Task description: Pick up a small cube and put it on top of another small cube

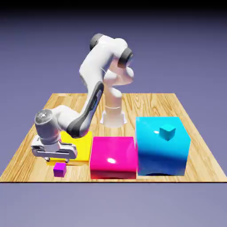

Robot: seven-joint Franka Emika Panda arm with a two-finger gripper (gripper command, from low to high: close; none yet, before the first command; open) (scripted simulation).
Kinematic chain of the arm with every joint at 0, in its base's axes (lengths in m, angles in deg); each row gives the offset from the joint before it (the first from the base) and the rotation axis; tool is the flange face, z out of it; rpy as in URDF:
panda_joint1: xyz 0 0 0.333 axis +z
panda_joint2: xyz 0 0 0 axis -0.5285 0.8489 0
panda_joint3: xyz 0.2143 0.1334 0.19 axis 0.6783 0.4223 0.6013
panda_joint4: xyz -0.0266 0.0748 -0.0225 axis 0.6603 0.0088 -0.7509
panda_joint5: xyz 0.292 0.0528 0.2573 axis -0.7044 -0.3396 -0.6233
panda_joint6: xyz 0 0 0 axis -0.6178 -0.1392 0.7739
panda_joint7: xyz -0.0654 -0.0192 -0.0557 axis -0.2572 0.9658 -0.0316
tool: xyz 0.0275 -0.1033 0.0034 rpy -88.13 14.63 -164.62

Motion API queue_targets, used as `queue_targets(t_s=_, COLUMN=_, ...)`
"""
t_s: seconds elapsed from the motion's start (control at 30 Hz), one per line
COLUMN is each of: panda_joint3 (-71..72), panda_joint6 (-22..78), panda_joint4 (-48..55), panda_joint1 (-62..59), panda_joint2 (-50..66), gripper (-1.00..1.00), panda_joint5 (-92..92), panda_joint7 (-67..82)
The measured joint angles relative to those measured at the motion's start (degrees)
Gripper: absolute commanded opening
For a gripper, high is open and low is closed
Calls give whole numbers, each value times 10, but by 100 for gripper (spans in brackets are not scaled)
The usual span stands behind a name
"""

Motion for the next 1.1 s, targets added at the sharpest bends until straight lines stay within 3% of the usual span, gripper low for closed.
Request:
queue_targets(t_s=0.03, panda_joint3=14, panda_joint6=-23, panda_joint4=-3, panda_joint1=-9, panda_joint2=21, gripper=0, panda_joint5=-14, panda_joint7=8)
queue_targets(t_s=0.07, panda_joint3=15, panda_joint6=-25, panda_joint4=-3, panda_joint1=-11, panda_joint2=23, gripper=-100, panda_joint5=-15, panda_joint7=9)
queue_targets(t_s=0.27, panda_joint3=-25, panda_joint6=33, panda_joint4=-4, panda_joint1=27, panda_joint2=-51, gripper=-100, panda_joint5=4, panda_joint7=-31)
queue_targets(t_s=1.1, panda_joint3=66, panda_joint6=-384, panda_joint4=-316, panda_joint1=233, panda_joint2=-334, gripper=-100, panda_joint5=-617, panda_joint7=-564)
